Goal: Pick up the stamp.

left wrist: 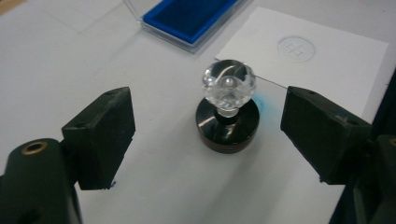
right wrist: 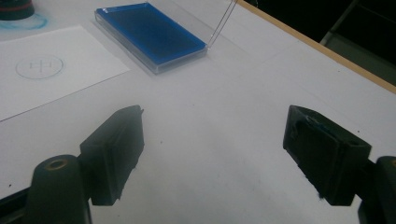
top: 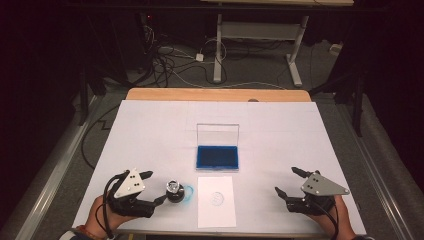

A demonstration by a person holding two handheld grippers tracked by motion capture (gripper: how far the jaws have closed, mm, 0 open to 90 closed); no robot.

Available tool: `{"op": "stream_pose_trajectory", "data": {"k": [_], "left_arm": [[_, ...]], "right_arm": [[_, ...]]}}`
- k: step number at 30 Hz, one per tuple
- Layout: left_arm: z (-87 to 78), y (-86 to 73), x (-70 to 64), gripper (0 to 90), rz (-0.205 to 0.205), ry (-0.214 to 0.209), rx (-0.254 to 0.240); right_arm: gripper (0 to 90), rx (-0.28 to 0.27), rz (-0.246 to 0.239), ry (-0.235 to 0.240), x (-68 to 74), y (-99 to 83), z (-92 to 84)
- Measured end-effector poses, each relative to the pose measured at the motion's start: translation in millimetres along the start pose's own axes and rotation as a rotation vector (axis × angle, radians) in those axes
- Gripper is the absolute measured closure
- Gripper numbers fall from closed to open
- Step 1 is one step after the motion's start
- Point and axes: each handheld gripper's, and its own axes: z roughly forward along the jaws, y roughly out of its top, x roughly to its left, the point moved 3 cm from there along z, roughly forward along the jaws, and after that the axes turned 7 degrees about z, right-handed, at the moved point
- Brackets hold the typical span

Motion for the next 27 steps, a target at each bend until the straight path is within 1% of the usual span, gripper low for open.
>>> {"op": "stream_pose_trajectory", "data": {"k": [2,4,8,10,11,13,14,16,17,18,19,20,22,23,24,25,26,27], "left_arm": [[4.4,2.8,-0.6,16.9,-0.006,-0.020,0.040],[8.5,6.0,-0.7,17.1,-0.008,-0.045,0.060],[18.3,12.2,0.5,17.7,0.000,-0.075,0.115],[22.1,16.0,2.1,18.4,0.004,-0.086,0.132],[23.7,17.9,2.9,19.2,0.013,-0.092,0.142],[28.4,21.7,5.2,22.2,0.017,-0.096,0.162],[31.2,23.5,5.7,22.1,0.023,-0.100,0.172],[36.6,26.2,6.8,22.1,0.017,-0.119,0.188],[39.1,27.1,7.4,22.1,0.017,-0.115,0.200],[41.2,27.8,7.8,22.1,0.018,-0.122,0.213],[42.7,28.3,7.9,22.1,0.024,-0.135,0.230],[43.2,28.6,8.4,21.8,0.029,-0.149,0.262],[42.3,30.0,9.7,22.2,0.032,-0.151,0.298],[41.1,31.6,10.6,22.2,0.029,-0.154,0.307],[40.0,33.8,10.9,22.2,0.036,-0.159,0.312],[39.6,37.1,10.9,22.3,0.039,-0.169,0.307],[39.8,38.8,11.0,23.4,0.039,-0.173,0.306],[40.8,40.5,10.5,26.0,0.049,-0.181,0.314]], "right_arm": [[20.3,-0.006,0.001,-0.003,0.2,0.5,-0.4],[20.3,-0.003,0.000,-0.003,0.1,0.4,0.1],[20.4,0.010,-0.001,0.005,0.7,-0.4,1.4],[20.9,0.018,-0.003,0.008,1.2,-0.9,2.4],[20.9,0.020,-0.002,0.009,1.4,-1.1,2.5],[20.9,0.020,-0.010,0.011,1.7,-1.0,2.9],[20.9,0.020,-0.010,0.012,1.8,-1.0,2.9],[21.2,0.021,-0.009,0.012,1.8,-1.2,2.8],[21.8,0.023,-0.007,0.013,2.0,-1.3,2.7],[21.8,0.024,-0.007,0.013,2.0,-1.5,2.7],[21.8,0.026,-0.007,0.015,1.9,-1.7,2.8],[21.8,0.028,-0.008,0.018,1.9,-2.0,3.0],[21.8,0.034,-0.009,0.023,1.9,-2.9,3.3],[21.8,0.034,-0.009,0.023,1.9,-2.9,3.3],[21.8,0.036,-0.009,0.026,2.0,-3.1,3.3],[21.8,0.036,-0.010,0.025,2.1,-3.1,3.4],[22.0,0.037,-0.012,0.027,2.4,-3.0,3.7],[22.0,0.039,-0.014,0.027,2.7,-2.9,3.7]]}}
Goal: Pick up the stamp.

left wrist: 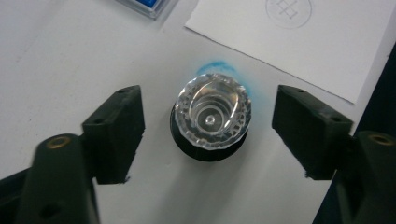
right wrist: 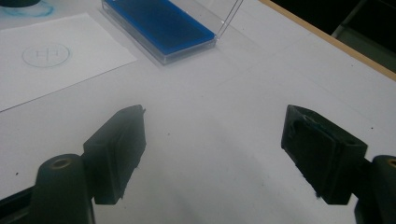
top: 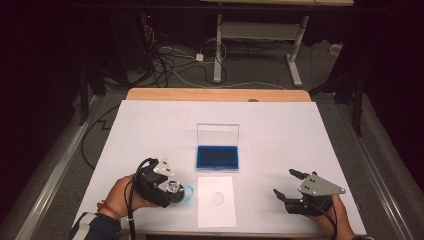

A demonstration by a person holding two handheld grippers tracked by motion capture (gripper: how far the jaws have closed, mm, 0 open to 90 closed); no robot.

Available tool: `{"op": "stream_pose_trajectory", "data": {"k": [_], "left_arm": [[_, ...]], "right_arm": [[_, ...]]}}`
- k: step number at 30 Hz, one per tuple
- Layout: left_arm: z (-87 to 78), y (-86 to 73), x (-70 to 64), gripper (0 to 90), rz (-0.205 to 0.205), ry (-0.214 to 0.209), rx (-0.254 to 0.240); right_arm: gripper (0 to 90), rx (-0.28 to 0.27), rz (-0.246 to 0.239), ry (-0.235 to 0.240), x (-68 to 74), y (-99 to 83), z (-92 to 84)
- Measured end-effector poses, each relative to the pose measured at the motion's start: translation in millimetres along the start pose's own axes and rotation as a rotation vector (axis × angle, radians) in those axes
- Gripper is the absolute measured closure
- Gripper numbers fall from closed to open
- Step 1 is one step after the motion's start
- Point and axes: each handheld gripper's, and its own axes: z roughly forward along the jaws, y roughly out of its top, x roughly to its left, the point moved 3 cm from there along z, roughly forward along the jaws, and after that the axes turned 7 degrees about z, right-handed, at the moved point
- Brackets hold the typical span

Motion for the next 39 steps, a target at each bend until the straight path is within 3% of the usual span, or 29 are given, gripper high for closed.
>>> {"op": "stream_pose_trajectory", "data": {"k": [4,8,19,24,36,39], "left_arm": [[6.8,2.6,1.2,31.6,0.001,-0.003,0.032],[8.8,-1.6,5.2,36.5,-0.017,0.001,0.014],[10.8,-3.7,4.2,48.9,0.020,-0.014,0.009],[7.6,-3.8,4.6,53.2,0.033,0.005,0.004],[7.7,-2.8,3.0,52.7,0.050,0.019,0.011],[8.1,-3.0,2.4,48.3,0.054,0.013,0.017]], "right_arm": [[22.0,0.001,-0.005,0.004,0.7,0.2,0.2],[22.0,0.005,-0.005,0.006,0.3,-0.3,0.4],[22.1,0.006,-0.008,0.014,1.1,-0.4,0.9],[22.3,0.010,-0.011,0.017,1.6,-0.6,1.4],[22.3,0.019,-0.016,0.020,2.6,-1.0,2.1],[22.3,0.024,-0.019,0.023,2.9,-1.3,2.7]]}}
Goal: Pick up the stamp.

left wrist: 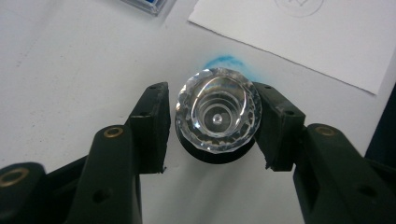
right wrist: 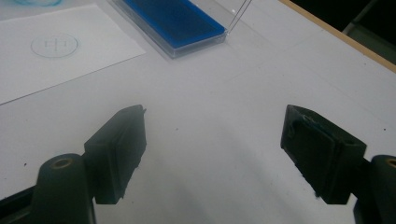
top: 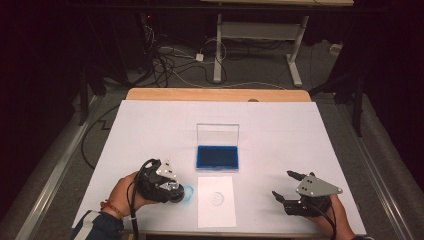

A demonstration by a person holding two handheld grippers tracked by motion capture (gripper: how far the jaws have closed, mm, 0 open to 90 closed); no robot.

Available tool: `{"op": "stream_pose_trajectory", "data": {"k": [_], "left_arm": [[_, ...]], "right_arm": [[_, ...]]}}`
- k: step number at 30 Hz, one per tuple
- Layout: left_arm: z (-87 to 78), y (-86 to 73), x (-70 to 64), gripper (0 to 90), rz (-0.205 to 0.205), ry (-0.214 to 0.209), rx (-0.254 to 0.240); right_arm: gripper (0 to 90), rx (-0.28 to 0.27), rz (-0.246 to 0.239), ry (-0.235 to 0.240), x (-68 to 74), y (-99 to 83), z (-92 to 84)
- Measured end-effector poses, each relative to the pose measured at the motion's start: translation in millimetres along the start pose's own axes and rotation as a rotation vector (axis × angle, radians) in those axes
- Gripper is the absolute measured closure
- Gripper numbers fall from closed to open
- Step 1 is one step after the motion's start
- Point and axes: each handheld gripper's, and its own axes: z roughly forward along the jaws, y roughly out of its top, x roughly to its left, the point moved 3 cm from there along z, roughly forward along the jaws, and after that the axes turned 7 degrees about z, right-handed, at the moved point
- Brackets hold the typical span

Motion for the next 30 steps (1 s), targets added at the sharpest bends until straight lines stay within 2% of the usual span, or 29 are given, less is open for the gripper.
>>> {"op": "stream_pose_trajectory", "data": {"k": [8,10,19,23,30], "left_arm": [[-3.5,1.2,-3.0,49.2,-0.009,-0.012,-0.042],[-3.5,0.2,-2.8,52.5,-0.011,-0.013,-0.052],[-2.3,-1.0,-3.2,53.6,-0.003,-0.003,-0.053],[-2.0,0.1,-4.5,53.5,0.015,0.015,-0.035],[-0.6,-0.4,-4.1,53.5,0.017,0.010,-0.035]], "right_arm": [[22.6,0.003,-0.008,0.001,0.5,0.0,0.1],[22.8,0.003,-0.009,0.001,0.6,0.1,0.1],[23.4,0.005,-0.012,0.004,1.1,0.0,0.1],[23.6,0.005,-0.010,0.004,1.3,0.0,-0.1],[24.0,0.007,-0.011,0.006,1.9,0.1,-0.1]]}}
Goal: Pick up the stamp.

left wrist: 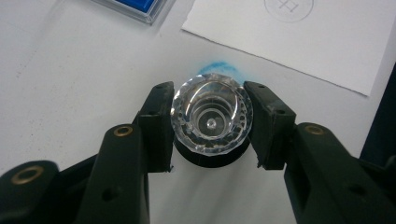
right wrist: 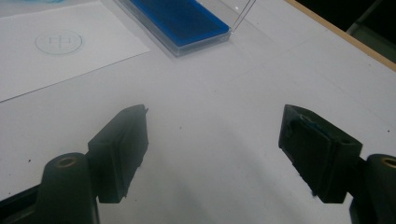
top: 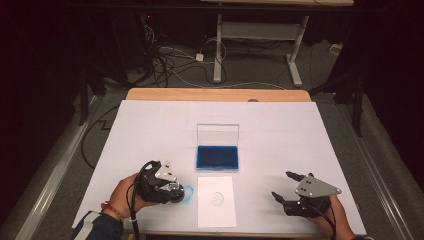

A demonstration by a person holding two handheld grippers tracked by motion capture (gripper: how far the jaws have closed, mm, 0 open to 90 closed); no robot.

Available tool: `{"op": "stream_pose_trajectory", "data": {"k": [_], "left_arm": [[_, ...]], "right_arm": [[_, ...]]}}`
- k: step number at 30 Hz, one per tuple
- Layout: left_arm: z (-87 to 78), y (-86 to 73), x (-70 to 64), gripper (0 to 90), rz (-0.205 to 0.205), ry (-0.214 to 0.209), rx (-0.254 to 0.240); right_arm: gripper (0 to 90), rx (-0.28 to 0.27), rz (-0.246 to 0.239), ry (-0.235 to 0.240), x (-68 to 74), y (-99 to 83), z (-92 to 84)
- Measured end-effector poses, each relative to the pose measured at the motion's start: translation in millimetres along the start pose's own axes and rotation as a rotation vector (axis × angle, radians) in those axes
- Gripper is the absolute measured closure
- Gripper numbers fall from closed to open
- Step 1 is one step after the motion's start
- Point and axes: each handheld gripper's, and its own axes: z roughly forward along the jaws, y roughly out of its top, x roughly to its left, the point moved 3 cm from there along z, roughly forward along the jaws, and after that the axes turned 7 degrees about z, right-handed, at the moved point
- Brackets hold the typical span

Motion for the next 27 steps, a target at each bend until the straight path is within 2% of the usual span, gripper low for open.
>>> {"op": "stream_pose_trajectory", "data": {"k": [4,12,14,17,19,21,26,27], "left_arm": [[3.9,0.7,-1.3,53.2,0.023,0.018,0.031],[3.6,0.9,-1.5,53.9,0.032,0.019,0.025],[3.7,0.8,-2.2,54.0,0.037,0.008,0.019],[3.4,0.2,-1.0,54.1,0.022,0.004,0.006],[2.4,0.0,-0.7,54.1,0.020,0.020,-0.001],[1.5,-0.2,-0.6,54.1,0.020,0.010,-0.011],[-3.4,0.6,-0.1,54.2,0.003,0.034,-0.061],[-4.3,0.7,-0.1,54.2,0.006,0.024,-0.060]], "right_arm": [[24.0,0.001,0.000,0.000,-0.6,-0.3,0.3],[24.2,-0.005,0.004,0.002,-1.2,-0.1,-0.2],[24.2,-0.006,0.003,0.002,-1.1,-0.1,-0.2],[24.2,-0.002,0.005,0.003,-1.6,-0.4,0.1],[24.1,0.000,0.004,0.003,-1.4,-0.5,0.2],[24.1,0.002,0.002,0.002,-1.3,-0.6,0.3],[24.1,0.002,0.002,0.001,-1.5,-0.6,0.4],[24.2,0.002,0.002,0.001,-1.4,-0.5,0.2]]}}
